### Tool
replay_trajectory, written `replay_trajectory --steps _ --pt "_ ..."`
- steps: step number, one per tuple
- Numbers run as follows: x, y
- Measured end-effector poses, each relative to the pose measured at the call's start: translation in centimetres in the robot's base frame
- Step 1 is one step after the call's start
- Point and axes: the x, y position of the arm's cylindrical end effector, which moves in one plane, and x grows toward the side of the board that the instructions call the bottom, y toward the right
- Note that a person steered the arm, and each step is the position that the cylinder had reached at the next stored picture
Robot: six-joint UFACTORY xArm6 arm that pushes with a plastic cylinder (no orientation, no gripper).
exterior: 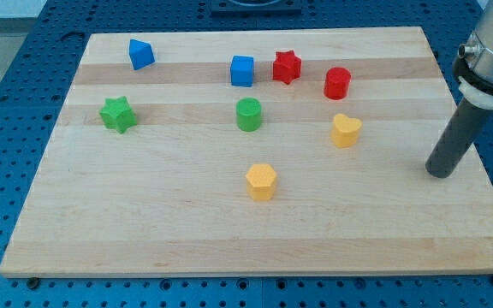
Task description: Point your arm at the yellow hexagon
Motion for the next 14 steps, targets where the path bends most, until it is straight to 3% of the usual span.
replay_trajectory --steps 1,2,3,4,6,9,13,14 --pt "0.5 0.0" --pt "4.3 -2.7" --pt "4.8 -3.4" --pt "5.5 -9.2" --pt "5.8 -9.9" --pt "7.8 -16.3" --pt "9.8 -18.8" --pt "9.8 -21.9"
